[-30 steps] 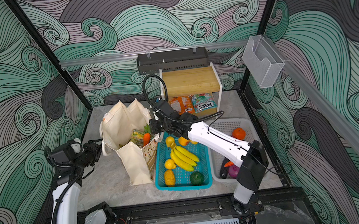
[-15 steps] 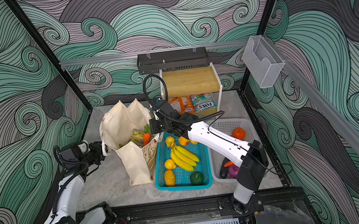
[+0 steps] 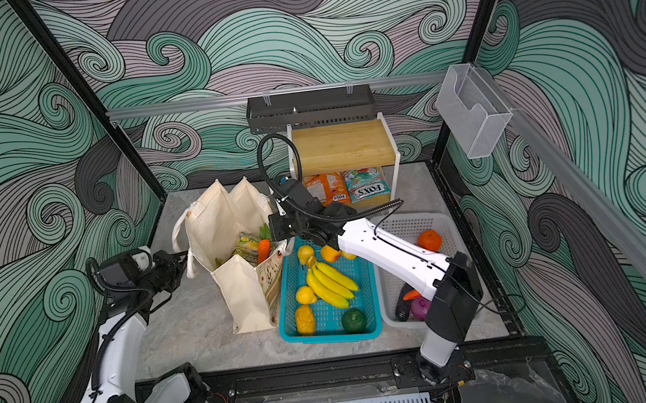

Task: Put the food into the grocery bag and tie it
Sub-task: 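Lift the tote handle with the left gripper toward the right gripper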

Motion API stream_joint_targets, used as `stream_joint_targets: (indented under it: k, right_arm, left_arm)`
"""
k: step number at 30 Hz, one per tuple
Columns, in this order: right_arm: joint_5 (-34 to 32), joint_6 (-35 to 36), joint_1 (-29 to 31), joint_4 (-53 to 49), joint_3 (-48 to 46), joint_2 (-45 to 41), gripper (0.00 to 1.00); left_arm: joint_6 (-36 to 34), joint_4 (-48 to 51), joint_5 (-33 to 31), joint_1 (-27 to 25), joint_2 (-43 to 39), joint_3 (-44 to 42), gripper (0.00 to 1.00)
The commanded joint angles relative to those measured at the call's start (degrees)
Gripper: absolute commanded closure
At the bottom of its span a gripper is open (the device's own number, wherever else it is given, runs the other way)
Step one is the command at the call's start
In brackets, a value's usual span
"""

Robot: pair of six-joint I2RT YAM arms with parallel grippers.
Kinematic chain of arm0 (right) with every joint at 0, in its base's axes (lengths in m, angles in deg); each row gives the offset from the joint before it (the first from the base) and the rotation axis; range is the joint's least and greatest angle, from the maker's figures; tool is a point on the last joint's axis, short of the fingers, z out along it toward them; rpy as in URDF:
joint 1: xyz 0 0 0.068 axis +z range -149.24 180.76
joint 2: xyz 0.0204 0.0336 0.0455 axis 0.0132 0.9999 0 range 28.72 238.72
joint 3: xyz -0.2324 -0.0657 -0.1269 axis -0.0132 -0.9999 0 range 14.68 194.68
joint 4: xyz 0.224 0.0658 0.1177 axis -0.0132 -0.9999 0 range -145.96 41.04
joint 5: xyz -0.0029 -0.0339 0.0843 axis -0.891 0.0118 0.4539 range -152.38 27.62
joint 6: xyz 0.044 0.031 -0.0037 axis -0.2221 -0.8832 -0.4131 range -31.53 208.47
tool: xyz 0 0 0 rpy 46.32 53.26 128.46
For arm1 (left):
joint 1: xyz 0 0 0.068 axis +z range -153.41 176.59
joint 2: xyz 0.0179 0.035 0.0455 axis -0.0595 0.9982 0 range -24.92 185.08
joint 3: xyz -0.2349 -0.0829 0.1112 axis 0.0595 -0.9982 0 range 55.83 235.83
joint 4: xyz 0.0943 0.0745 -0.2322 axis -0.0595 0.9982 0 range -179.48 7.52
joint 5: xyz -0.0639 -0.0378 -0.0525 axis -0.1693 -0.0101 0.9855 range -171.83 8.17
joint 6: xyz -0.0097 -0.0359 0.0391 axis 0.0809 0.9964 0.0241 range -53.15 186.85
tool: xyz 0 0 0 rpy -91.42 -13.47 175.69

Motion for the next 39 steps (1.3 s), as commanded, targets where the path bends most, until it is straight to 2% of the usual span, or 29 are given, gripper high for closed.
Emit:
stream_joint_targets:
  k: [1, 4, 6, 11, 13, 21, 25, 29, 35, 39]
  right_arm:
    - [0.64, -0.35, 0.05, -1.31, -0.51, 0.75, 1.0]
    - [0.76, -0.63, 0.05, -1.35, -0.55, 1.02, 1.0]
    - [1.0, -0.81, -0.04, -1.3, -0.51, 1.08, 1.0]
    - [2.13, -1.58, 0.13, -0.77, -0.59, 1.21, 1.0]
    - [2.1, -1.66, 0.31, -0.66, -0.51, 1.44, 1.0]
    - [2.29, -1.87, 0.84, -0.65, -0.42, 1.78, 1.0]
    - [2.13, -1.96, 0.84, -0.6, -0.42, 1.69, 1.0]
    - [2.18, -2.06, 1.06, -0.55, -0.24, 2.04, 1.0]
    - [1.27, -1.66, 2.27, -1.76, 1.29, 3.79, 1.0]
    - [1.37, -1.56, 2.79, -1.95, 2.08, 4.28, 1.0]
  left_arm:
    - [-2.3, 3.23, -1.83, 1.95, -5.78, 5.15, 1.0]
    - [-2.78, 6.28, -1.44, 3.01, -8.86, 9.1, 1.0]
    - [-2.27, 6.89, 0.33, 2.98, -9.7, 11.07, 0.96]
    - [3.56, 0.76, 11.01, 2.94, -7.63, 14.78, 0.91]
    - [5.29, -0.59, 12.52, 2.57, -6.61, 16.58, 0.87]
    - [3.32, -0.66, 11.08, -0.12, -2.98, 20.48, 0.58]
    - [3.98, -1.52, 10.78, -2.52, -2.14, 20.0, 0.57]
    - [5.82, -2.67, 9.35, -4.55, -1.79, 22.38, 0.65]
    - [4.83, -1.67, 7.53, -7.48, 0.98, 29.55, 0.62]
    - [4.07, -1.22, 7.74, -9.97, 3.56, 29.67, 0.76]
